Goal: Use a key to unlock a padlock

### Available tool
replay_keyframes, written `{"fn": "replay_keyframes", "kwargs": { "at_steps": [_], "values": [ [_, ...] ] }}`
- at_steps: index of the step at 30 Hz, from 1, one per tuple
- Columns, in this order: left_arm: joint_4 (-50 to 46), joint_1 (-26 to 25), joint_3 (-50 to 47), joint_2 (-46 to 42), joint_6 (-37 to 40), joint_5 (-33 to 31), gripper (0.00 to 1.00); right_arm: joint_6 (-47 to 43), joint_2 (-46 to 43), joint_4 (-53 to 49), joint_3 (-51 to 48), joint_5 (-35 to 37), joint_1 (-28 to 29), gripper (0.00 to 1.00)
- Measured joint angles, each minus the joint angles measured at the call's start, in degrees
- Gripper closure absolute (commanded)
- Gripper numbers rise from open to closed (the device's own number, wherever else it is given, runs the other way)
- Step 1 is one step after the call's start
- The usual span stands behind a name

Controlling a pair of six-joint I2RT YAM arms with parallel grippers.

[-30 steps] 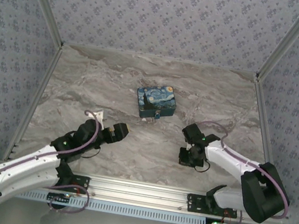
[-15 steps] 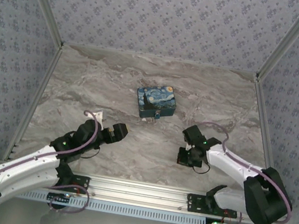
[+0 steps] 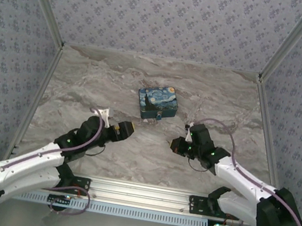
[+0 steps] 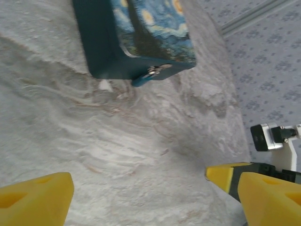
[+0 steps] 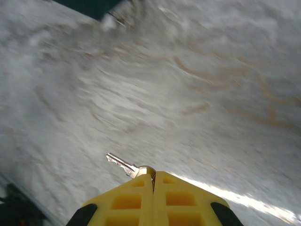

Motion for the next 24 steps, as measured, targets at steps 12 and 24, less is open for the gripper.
{"fn": "replay_keyframes", "kwargs": {
  "at_steps": [12,24],
  "values": [
    [7.9,-2.6,8.1,10.2,2.5,4.2,0.35,4.6,-3.0,10.5,1.5,0.1,4.2,1.00],
    [11.3,-5.8,12.2,16.7,4.4,4.2,0.47,6.5,-3.1,12.5,4.6,2.8,9.4,1.00]
  ]
}}
